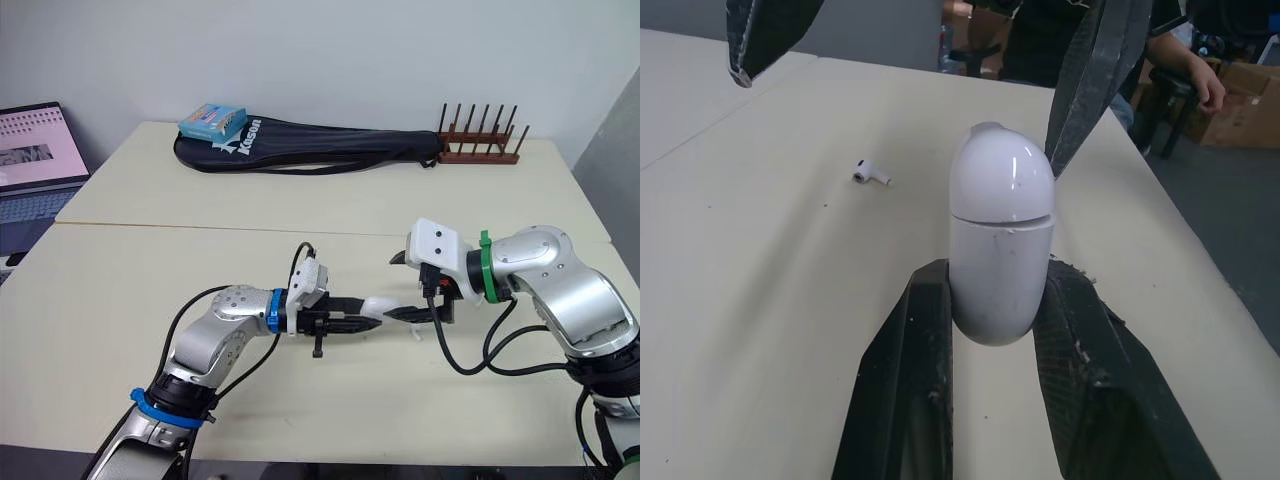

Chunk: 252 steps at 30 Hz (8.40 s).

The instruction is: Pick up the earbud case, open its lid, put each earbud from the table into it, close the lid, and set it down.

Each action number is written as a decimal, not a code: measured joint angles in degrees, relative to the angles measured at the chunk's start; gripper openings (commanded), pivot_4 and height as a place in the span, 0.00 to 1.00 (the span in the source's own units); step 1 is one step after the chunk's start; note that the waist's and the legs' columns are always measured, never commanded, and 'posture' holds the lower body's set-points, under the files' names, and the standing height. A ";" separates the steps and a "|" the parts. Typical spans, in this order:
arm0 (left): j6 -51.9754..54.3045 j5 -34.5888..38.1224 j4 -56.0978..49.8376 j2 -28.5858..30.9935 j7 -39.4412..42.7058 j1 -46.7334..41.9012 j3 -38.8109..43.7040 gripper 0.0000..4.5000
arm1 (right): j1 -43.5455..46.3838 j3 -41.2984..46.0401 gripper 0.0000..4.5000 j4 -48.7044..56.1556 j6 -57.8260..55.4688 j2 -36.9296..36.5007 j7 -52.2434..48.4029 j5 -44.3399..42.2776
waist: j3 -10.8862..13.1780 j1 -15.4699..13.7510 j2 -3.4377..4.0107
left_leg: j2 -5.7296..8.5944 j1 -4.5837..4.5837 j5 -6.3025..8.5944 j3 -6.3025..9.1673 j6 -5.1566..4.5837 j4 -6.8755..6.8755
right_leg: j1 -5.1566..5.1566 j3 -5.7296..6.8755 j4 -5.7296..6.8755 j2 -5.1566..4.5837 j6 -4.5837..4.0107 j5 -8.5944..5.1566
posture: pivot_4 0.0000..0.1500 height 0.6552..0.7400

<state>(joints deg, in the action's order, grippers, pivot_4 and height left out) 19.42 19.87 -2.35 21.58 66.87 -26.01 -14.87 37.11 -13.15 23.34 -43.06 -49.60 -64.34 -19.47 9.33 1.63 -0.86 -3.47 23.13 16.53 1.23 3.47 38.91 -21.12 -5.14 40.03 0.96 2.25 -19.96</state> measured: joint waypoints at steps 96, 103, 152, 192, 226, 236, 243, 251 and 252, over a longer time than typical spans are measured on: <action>-13.12 -2.65 -7.50 -1.21 -26.09 14.38 13.38 0.16 | -38.08 8.01 0.10 4.59 8.58 6.08 22.44 6.37 | -0.02 -1.15 -0.03 | 0.11 -0.67 0.02 -0.03 0.00 -0.14 | 0.90 0.00 -0.41 0.00 0.04 -0.02 | 1.00 0.90; -11.40 -2.47 -10.95 -0.89 -26.20 15.13 12.92 0.16 | -35.52 11.56 0.10 -10.41 32.40 -11.97 -5.85 4.40 | 0.01 -1.22 -0.03 | 0.04 -0.59 0.09 -0.07 -0.12 -0.16 | 0.97 0.09 -0.69 -0.01 0.03 -0.01 | 1.00 0.90; -8.25 -2.00 -13.84 -0.47 -26.22 18.05 11.80 0.16 | -43.31 19.86 0.79 -7.95 37.14 -24.82 -13.40 12.91 | 0.09 -1.42 0.22 | -0.01 -1.25 0.12 0.08 -0.13 -0.20 | 1.82 0.05 -0.99 -0.06 -0.02 0.01 | 1.00 0.90; -8.26 -0.45 -14.87 -1.54 -26.16 18.84 10.23 0.16 | -25.92 17.15 0.09 4.67 4.08 -13.96 -5.03 4.68 | 0.16 -0.96 -0.03 | -0.01 -1.20 0.13 0.07 -0.13 -0.20 | 1.75 0.00 -1.02 -0.03 0.01 0.04 | 1.00 0.90; -10.10 -1.03 -12.88 -7.31 -28.72 14.42 7.17 0.16 | -17.92 9.85 0.09 6.71 3.66 38.17 36.98 -14.21 | 0.12 -1.13 0.02 | -0.01 -0.28 0.11 0.09 -0.10 -0.11 | 0.62 0.16 -0.49 -0.02 0.03 0.04 | 1.00 0.90; -10.11 -1.06 -12.85 -7.81 -29.35 14.44 7.14 0.16 | -18.87 7.08 0.09 4.99 7.57 38.72 37.12 -11.92 | 0.12 -1.13 0.02 | -0.02 -0.28 0.11 0.10 -0.11 -0.11 | 0.62 0.16 -0.49 -0.02 0.03 0.04 | 1.00 0.90; -9.87 -1.08 -12.74 -7.89 -29.92 14.48 6.83 0.16 | -20.38 6.04 0.25 4.99 10.31 38.77 37.34 -10.17 | 0.12 -1.12 0.02 | -0.02 -0.28 0.11 0.10 -0.10 -0.11 | 0.62 0.15 -0.49 -0.02 0.03 0.04 | 1.00 0.90; -9.87 -1.10 -12.64 -7.87 -30.17 14.50 6.85 0.16 | -20.61 5.71 0.62 5.56 11.82 37.15 37.77 -8.85 | 0.12 -1.13 0.02 | -0.01 -0.27 0.10 0.09 -0.10 -0.11 | 0.62 0.15 -0.50 -0.03 0.03 0.04 | 1.00 0.90; -9.91 -1.07 -12.66 -7.87 -30.16 14.50 6.85 0.16 | -20.64 6.26 0.62 5.74 11.38 36.52 37.92 -8.90 | 0.12 -1.13 0.02 | -0.02 -0.28 0.11 0.10 -0.10 -0.11 | 0.62 0.15 -0.50 -0.03 0.03 0.04 | 1.00 0.90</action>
<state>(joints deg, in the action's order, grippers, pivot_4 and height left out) 9.50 18.80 -15.01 13.71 36.71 -11.52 -8.02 16.46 -6.89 29.08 -31.68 -13.08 -26.42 -28.37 9.45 0.49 -0.84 -3.49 22.85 16.64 1.32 3.37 38.80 -20.50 -4.99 39.53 0.93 2.28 -19.93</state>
